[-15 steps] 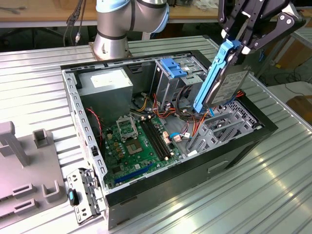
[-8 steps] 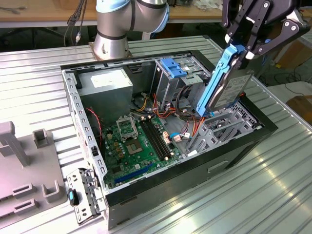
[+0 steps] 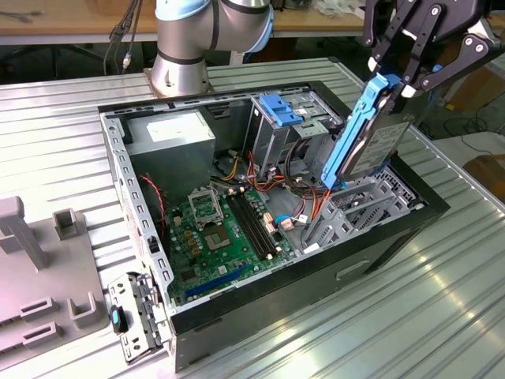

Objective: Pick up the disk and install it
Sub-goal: 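Insert the disk into the insertion slot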

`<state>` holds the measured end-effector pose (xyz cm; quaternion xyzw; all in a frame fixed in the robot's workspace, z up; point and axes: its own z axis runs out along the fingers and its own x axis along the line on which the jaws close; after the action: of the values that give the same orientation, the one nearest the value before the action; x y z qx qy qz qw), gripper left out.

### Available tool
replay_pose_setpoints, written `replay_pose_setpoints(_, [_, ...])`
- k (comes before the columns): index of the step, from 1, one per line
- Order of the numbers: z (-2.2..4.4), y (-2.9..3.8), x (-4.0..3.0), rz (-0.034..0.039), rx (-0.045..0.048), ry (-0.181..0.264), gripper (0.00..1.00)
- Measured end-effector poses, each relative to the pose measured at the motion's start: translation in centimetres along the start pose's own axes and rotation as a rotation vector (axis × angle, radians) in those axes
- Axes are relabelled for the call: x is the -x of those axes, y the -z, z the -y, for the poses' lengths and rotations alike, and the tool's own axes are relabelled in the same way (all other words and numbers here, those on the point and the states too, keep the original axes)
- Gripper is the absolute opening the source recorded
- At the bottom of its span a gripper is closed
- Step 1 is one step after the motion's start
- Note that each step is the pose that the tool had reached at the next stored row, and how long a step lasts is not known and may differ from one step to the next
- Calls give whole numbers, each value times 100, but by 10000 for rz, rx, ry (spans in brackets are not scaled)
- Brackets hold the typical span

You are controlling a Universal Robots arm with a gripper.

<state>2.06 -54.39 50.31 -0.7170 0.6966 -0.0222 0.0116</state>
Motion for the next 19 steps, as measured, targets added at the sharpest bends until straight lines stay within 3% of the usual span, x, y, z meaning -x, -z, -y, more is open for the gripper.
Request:
replay_pose_setpoints(13, [4, -3, -3, 3, -1, 0, 37])
replay_pose_setpoints(17, [4, -12, -60, 3, -1, 0, 37])
replay_pose_setpoints(19, [10, -26, -118, 74, -3, -3, 37])
